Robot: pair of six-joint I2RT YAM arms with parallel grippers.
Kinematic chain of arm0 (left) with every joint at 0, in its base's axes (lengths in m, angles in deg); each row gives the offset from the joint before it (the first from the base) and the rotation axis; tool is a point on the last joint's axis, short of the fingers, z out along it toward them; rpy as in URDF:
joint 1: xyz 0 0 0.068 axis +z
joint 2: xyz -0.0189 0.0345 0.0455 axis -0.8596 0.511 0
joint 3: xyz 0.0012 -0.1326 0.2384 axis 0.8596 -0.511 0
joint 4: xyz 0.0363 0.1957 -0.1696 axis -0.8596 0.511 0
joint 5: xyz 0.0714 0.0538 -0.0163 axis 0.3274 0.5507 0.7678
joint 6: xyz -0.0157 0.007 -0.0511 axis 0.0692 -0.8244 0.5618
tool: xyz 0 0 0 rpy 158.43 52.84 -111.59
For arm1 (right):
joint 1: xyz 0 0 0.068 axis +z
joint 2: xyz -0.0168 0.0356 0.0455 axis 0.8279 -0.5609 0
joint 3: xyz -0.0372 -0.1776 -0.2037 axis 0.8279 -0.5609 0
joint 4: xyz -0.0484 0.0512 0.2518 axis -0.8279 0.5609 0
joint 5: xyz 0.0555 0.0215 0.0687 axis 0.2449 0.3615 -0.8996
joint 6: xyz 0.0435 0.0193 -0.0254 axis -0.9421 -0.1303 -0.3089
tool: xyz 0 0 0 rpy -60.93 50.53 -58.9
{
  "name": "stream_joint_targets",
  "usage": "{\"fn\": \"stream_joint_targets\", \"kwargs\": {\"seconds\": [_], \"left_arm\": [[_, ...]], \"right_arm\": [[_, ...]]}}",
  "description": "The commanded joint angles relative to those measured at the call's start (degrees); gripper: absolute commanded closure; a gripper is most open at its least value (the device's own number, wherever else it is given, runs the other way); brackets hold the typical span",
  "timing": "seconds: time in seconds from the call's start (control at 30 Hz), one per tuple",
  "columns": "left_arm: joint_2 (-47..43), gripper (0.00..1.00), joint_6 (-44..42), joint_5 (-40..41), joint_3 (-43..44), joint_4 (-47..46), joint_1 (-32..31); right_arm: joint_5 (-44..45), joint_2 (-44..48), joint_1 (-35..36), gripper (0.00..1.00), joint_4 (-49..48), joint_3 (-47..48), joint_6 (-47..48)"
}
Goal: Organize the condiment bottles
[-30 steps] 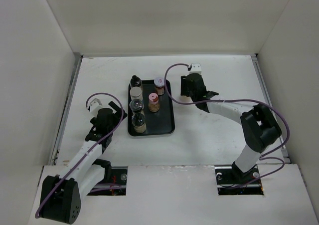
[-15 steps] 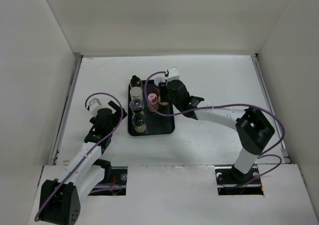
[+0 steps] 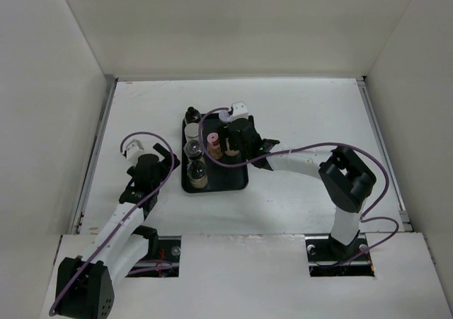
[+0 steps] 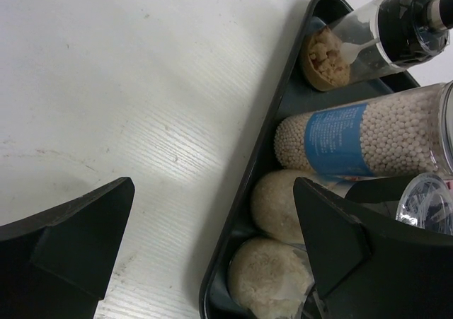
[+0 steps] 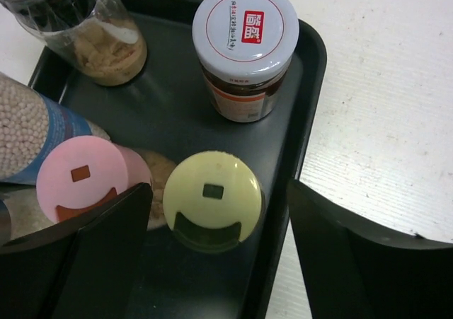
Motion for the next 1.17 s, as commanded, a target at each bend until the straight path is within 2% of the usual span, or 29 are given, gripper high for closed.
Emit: {"fn": "stream_joint_targets", "kwargs": {"seconds": [0.0, 0.03, 0.07, 0.23, 0.4, 0.57, 0.8, 1.13], "left_arm": [[-1.5, 0.0, -0.2, 0.7, 2.9, 0.2, -0.3], [-1.8, 0.0, -0.3, 0.7, 3.1, 0.7, -0.1], [-2.0, 0.0, -0.4, 0.7, 3.6, 1.2, 0.1], [-2.4, 0.0, -0.9, 0.4, 6.9, 5.5, 1.2], [-2.8, 0.0, -1.0, 0.5, 9.7, 9.6, 2.3], [-2.8, 0.0, -1.7, -0.7, 11.8, 11.1, 4.7], [-3.3, 0.0, -2.1, -2.9, 13.4, 9.1, 8.6], [-0.2, 0.0, -4.0, -1.0, 16.7, 9.6, 12.0]], "right_arm": [[1.4, 3.4, 0.7, 0.11, -3.5, 0.1, -1.1], [1.5, 4.8, 0.7, 0.02, -3.6, -0.5, -1.1], [1.8, 6.4, 0.7, 0.0, -3.9, -1.3, -1.1], [5.0, 15.4, 0.7, 0.0, -4.8, -6.4, -1.2], [11.8, 24.6, 0.0, 0.0, -8.0, -15.7, -2.7], [14.6, 31.9, -4.3, 0.0, -12.7, -25.4, -5.4], [16.0, 34.8, -6.5, 0.0, -18.4, -33.4, -12.1], [15.4, 33.1, -7.9, 0.0, -22.0, -35.5, -12.1]]}}
